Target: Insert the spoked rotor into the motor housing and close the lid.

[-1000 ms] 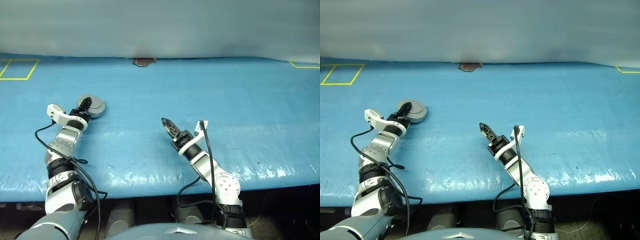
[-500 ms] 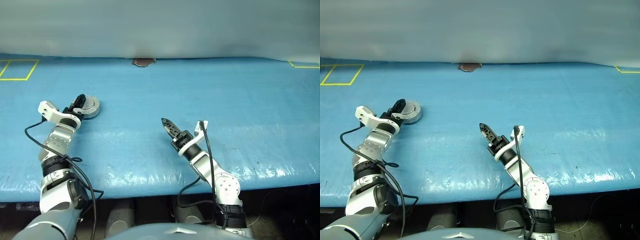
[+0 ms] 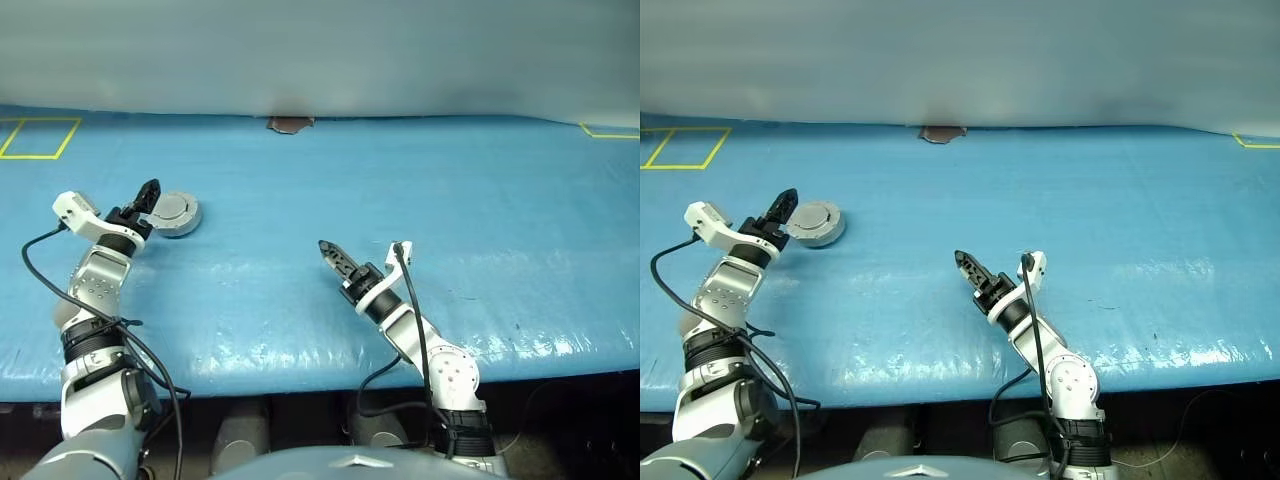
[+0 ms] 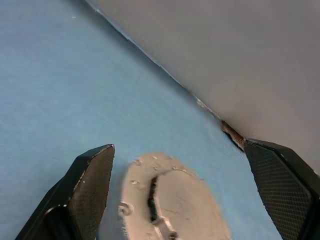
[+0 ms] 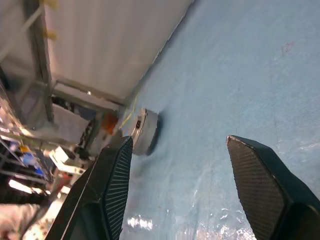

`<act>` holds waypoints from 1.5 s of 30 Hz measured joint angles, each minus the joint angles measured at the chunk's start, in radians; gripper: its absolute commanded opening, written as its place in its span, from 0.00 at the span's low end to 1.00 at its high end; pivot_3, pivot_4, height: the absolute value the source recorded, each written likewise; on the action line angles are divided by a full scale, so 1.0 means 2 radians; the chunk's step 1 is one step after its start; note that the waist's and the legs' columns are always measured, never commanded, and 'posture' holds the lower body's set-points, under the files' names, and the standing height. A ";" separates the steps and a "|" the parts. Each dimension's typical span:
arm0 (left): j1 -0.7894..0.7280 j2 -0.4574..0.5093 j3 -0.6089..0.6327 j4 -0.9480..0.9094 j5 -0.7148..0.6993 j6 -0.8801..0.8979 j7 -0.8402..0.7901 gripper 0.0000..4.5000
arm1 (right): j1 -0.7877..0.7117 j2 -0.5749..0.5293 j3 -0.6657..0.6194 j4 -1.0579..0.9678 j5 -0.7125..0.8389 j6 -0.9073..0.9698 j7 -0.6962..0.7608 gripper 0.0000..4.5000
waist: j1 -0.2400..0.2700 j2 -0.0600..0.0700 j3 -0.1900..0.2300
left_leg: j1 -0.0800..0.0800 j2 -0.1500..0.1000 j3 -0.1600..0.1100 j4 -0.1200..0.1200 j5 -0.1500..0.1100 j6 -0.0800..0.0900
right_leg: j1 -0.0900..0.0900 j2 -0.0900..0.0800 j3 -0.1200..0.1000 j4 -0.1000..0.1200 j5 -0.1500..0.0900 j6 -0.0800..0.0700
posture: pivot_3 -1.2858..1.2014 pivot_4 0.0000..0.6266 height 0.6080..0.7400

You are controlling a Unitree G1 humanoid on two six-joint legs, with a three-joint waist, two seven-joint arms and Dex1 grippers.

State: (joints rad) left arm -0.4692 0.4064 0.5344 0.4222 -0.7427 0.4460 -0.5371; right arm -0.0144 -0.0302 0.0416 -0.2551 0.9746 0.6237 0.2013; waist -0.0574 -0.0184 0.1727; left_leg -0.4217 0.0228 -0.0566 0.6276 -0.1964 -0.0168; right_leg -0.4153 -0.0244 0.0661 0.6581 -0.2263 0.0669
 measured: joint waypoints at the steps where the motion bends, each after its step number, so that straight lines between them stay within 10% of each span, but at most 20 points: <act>1: 0.010 0.001 -0.020 -0.030 -0.003 0.006 -0.030 0.99 | 0.005 -0.020 0.010 -0.014 -0.024 -0.007 0.012 0.70 | 0.000 0.000 0.000 | 0.000 0.000 0.000 0.000 0.000 0.000 | 0.000 0.000 0.000 0.000 0.000 0.000 | 0.52 0.24 1.00; 18: 0.101 0.040 -0.292 -0.187 0.165 -0.069 -0.203 1.00 | 0.059 -0.207 -0.025 -0.059 -0.221 -0.068 0.087 0.74 | 0.002 0.000 0.000 | 0.003 0.000 0.002 0.000 0.000 0.000 | 0.001 0.000 0.002 0.000 -0.002 -0.003 | 0.52 0.24 1.00; 23: 0.114 0.046 -0.319 -0.192 0.196 -0.093 -0.218 1.00 | 0.065 -0.236 -0.025 -0.097 -0.221 -0.068 0.133 0.99 | 0.002 0.000 0.000 | 0.003 0.001 0.003 0.000 0.000 0.000 | 0.001 0.000 0.002 0.000 -0.002 -0.003 | 0.52 0.24 1.00; 45: 0.120 0.052 -0.325 -0.212 0.211 -0.107 -0.229 1.00 | 0.038 -0.231 0.005 -0.111 -0.268 -0.067 0.149 0.99 | 0.010 0.000 0.000 | 0.003 0.001 0.003 0.000 0.000 0.000 | 0.001 0.000 0.002 0.000 -0.002 -0.003 | 0.52 0.24 1.00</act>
State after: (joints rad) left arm -0.2292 0.5106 -0.1159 -0.0019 -0.3207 0.2326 -0.9958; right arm 0.0612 -0.4927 0.0506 -0.4775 0.4395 0.4905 0.5003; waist -0.0365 -0.0185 0.1726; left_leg -0.4160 0.0239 -0.0512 0.6280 -0.1964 -0.0175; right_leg -0.4127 -0.0243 0.0698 0.6586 -0.2303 0.0609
